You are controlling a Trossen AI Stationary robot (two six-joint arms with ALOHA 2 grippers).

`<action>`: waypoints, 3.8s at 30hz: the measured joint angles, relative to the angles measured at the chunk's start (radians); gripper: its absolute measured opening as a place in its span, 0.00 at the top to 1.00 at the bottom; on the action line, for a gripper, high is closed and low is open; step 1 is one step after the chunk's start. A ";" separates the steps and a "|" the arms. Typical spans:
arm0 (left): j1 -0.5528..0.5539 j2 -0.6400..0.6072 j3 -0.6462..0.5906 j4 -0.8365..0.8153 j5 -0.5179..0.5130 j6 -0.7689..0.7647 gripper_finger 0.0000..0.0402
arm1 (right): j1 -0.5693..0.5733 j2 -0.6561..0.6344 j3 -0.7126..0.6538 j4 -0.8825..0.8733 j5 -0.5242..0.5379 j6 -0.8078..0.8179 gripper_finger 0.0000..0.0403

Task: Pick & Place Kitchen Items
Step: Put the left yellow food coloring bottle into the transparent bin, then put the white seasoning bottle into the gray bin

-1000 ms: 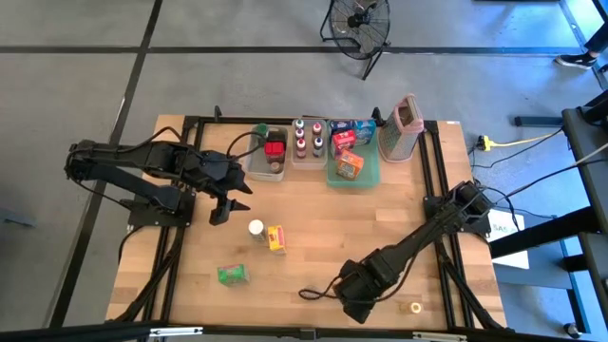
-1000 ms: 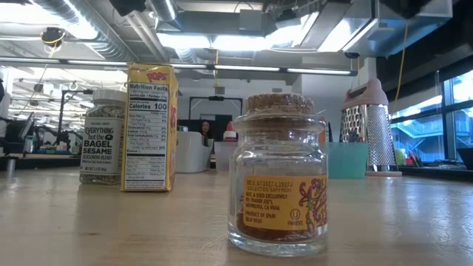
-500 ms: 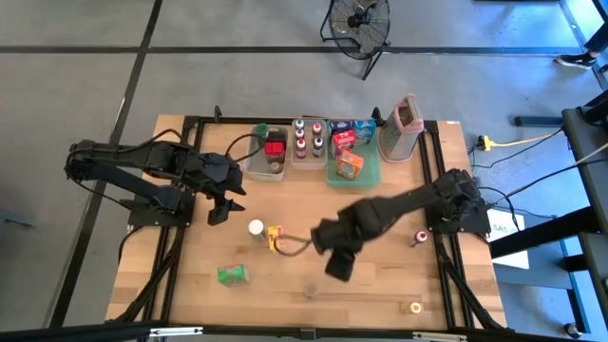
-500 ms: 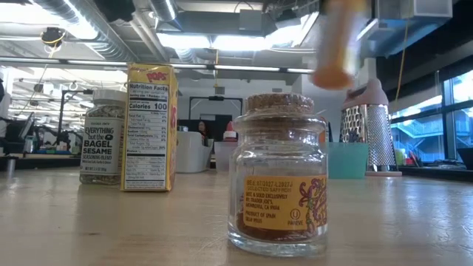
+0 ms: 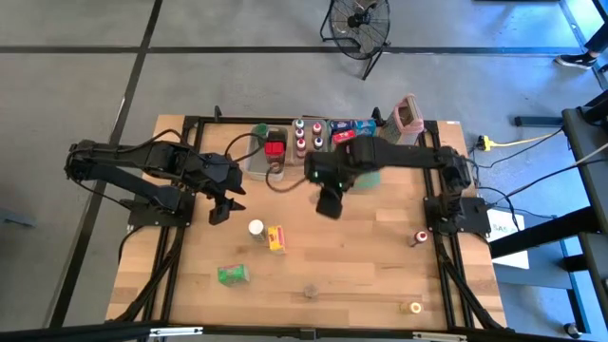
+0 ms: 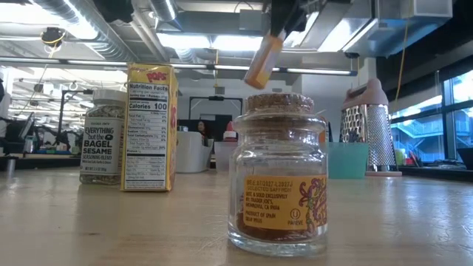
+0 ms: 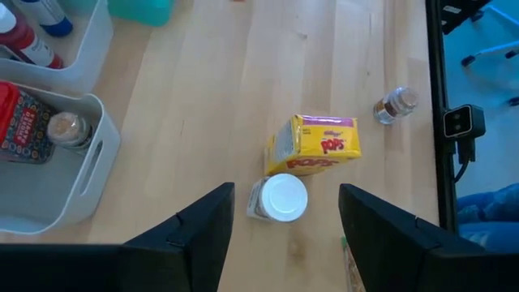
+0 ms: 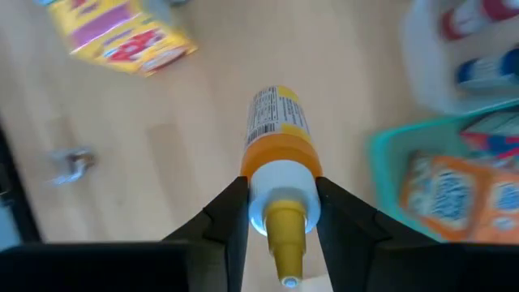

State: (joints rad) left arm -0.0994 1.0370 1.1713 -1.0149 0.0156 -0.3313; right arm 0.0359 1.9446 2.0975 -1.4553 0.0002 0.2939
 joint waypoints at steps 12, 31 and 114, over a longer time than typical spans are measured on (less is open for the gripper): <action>0.000 0.000 0.000 0.000 -0.052 0.097 0.46 | -0.239 0.025 0.001 0.087 0.026 -0.134 0.71; 0.303 -0.057 0.000 0.007 -0.101 0.574 0.46 | -0.418 0.215 0.001 0.060 0.015 -0.249 0.71; 0.461 0.024 0.000 -0.046 0.204 0.613 0.45 | -0.376 0.292 0.260 -0.056 0.025 -0.256 0.55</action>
State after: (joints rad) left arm 0.3614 1.0611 1.1709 -1.0612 0.2194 0.2813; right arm -0.3402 2.2367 2.3574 -1.5114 0.0254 0.0376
